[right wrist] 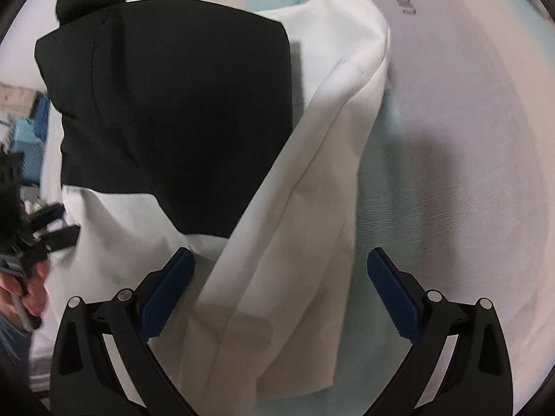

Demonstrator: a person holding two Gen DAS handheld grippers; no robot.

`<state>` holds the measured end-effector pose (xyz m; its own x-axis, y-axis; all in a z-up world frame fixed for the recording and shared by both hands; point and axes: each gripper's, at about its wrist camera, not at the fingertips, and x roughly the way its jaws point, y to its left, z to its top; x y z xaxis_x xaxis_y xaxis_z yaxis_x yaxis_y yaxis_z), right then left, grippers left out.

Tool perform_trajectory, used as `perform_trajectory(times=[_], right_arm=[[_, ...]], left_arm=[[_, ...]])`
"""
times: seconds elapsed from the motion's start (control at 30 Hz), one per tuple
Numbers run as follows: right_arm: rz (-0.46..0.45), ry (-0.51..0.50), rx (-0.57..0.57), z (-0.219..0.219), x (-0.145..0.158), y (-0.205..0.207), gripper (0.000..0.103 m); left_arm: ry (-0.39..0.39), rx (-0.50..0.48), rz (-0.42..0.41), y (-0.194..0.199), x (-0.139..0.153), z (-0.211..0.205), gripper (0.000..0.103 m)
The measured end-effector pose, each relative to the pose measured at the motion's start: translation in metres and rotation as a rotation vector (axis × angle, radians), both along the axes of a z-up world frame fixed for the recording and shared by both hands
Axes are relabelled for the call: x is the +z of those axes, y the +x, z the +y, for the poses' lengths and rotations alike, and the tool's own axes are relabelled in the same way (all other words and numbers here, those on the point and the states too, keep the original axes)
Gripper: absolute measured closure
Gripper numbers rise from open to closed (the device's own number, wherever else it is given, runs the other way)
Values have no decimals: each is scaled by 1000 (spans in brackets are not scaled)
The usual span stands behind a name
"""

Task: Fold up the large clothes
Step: 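Grasp the white bundle with the right gripper while the left gripper grasps it too, then lift the bundle with both grippers and carry it toward the suitcases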

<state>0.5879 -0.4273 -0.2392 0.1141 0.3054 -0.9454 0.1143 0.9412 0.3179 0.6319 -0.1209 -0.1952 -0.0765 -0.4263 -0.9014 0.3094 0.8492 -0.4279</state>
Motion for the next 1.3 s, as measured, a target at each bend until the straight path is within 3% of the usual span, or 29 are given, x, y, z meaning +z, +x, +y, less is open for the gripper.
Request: perform_trajectory(times=[0.2,0.37,0.5,0.7,0.9,1.03,1.17,1.3], right_arm=[[28,107,-37,-6,-18,5,7],[33,170,-34,1,-26,13,7],[10,217,10,10,-19,16,18],[36,243,5,12,-29,21,21],[83,326,-19,7,-38,25,35],[120,355,-31,3,-53,22,31],[136,351,-29,13,-59,29,14],[138,269,-23,23,-55,33,14]], left_arm=[[-92,55,53,-6,-17,5,5],[-95,36,37,-10,-12,-5,5],[-93,40,35,-15,-10,-11,5],[-64,74,23,-19,-13,-18,5],[-72,92,42,-19,-16,-20,6],[-52,98,44,-20,-17,-28,6],[-52,102,54,-22,-17,-31,6],[-39,107,44,-23,-14,-33,11]])
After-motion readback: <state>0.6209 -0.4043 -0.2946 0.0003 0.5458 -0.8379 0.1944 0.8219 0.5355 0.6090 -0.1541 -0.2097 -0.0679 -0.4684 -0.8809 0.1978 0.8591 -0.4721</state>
